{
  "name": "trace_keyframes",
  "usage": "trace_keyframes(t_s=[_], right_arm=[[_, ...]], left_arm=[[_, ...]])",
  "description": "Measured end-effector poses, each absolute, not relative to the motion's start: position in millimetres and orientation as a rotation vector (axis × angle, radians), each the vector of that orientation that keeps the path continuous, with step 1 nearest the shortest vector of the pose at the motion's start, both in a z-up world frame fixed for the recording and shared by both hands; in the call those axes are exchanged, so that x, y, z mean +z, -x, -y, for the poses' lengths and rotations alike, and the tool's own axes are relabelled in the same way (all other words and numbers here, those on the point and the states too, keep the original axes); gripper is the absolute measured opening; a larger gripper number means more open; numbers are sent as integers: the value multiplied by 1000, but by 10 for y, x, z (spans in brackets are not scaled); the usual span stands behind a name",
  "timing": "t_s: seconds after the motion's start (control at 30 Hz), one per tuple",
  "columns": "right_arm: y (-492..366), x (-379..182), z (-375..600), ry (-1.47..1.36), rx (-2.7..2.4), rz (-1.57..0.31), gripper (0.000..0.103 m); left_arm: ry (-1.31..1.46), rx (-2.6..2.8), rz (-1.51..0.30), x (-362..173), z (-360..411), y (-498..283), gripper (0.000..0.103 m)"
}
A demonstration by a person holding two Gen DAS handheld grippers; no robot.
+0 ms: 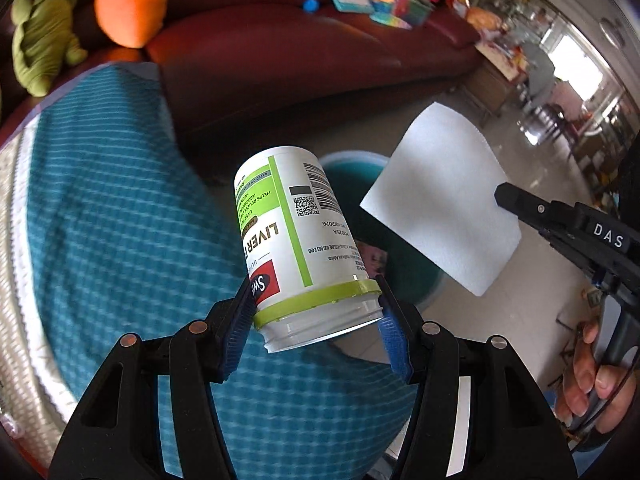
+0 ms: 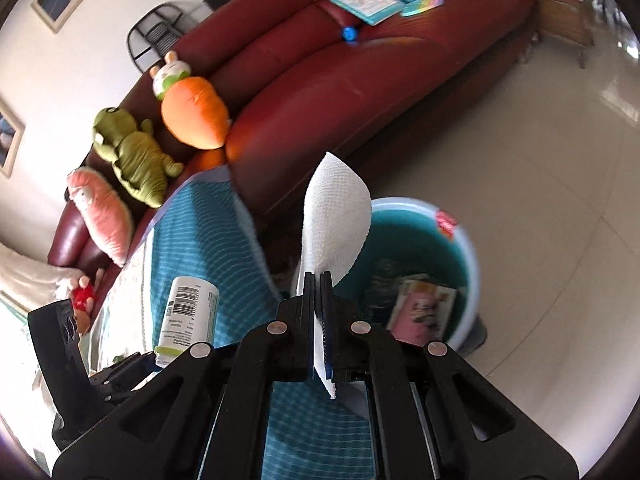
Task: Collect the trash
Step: 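Carry the pill bottle and tissue over the teal bin and open both tools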
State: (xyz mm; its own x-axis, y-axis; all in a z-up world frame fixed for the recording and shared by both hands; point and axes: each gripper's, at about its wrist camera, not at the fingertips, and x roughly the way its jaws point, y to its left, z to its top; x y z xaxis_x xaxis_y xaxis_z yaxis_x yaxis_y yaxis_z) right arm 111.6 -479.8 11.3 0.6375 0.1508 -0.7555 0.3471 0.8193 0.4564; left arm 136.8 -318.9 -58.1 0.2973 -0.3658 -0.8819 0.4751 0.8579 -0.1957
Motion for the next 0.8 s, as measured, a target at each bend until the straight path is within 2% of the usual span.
trace_keyframes(t_s=[0.57, 0.7, 0.8], right_arm=[[-1048, -219, 5166, -679, -206, -927, 4], [-1065, -238, 5175, -674, -209, -932, 4], [-1090, -250, 5156, -671, -205, -938, 4]], left_arm=[[-173, -609, -1230, -1051, 3998, -1510, 59], [-193, -586, -1236, -1130, 4038, -1557, 73], [-187, -573, -1231, -1142, 4008, -1584, 75]])
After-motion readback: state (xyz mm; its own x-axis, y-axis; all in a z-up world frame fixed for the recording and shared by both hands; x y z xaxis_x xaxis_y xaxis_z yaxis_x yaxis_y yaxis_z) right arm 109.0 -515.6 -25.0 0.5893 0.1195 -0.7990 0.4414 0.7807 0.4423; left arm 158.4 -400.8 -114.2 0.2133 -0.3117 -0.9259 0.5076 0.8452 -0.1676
